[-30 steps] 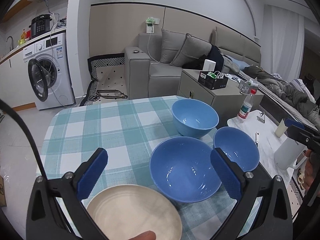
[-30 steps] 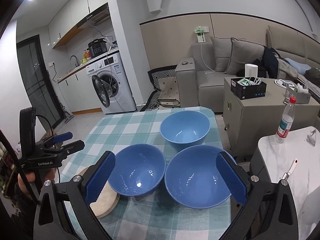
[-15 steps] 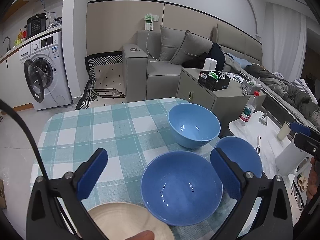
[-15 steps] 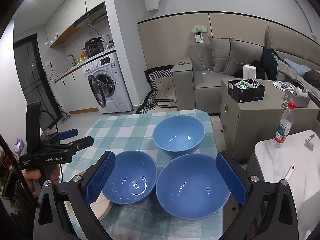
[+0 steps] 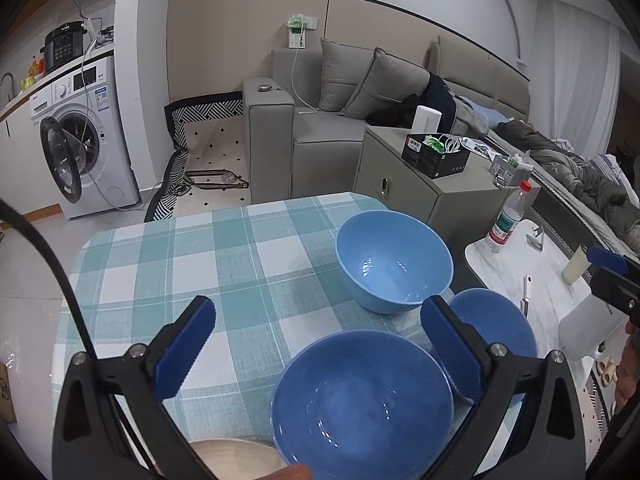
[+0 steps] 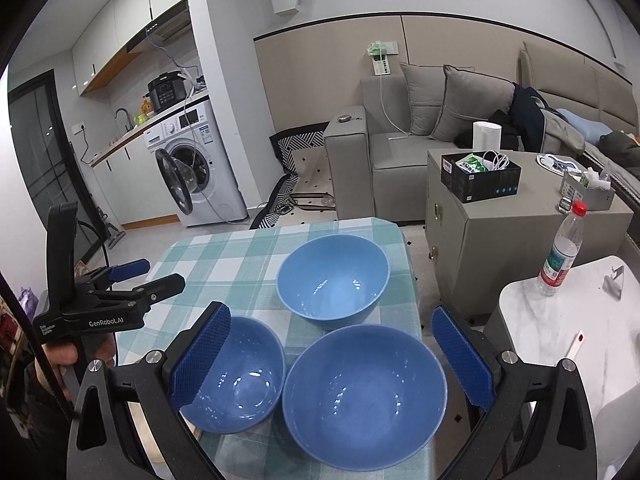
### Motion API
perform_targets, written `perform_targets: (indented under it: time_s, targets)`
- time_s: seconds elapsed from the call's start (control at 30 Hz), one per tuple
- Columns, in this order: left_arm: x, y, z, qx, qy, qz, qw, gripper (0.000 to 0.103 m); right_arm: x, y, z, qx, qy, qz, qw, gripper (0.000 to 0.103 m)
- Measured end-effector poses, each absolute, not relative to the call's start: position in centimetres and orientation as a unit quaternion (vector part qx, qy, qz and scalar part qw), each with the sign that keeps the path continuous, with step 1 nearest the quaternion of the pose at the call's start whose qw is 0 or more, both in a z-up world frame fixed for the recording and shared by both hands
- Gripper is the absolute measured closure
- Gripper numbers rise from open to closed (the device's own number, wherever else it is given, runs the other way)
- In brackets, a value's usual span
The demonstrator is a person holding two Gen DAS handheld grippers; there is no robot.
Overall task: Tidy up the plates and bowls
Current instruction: 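Move both tools toward the blue bowls beside the plates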
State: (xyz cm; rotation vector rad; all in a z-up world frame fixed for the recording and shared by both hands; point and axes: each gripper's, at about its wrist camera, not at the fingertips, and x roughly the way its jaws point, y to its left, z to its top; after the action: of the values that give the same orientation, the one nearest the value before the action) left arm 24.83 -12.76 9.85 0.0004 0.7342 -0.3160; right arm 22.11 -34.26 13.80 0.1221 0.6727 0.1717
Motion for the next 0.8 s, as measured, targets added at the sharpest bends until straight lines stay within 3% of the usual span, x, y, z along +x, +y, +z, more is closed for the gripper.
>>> perform_targets:
  time_s: [0.8]
  targets:
    - [32.2,-15.4,6.6,0.005,0.405,-0.153,0.902,0.000,31.1,-35.7,9.9,0.085,0.392,0.069,0.913,0.001]
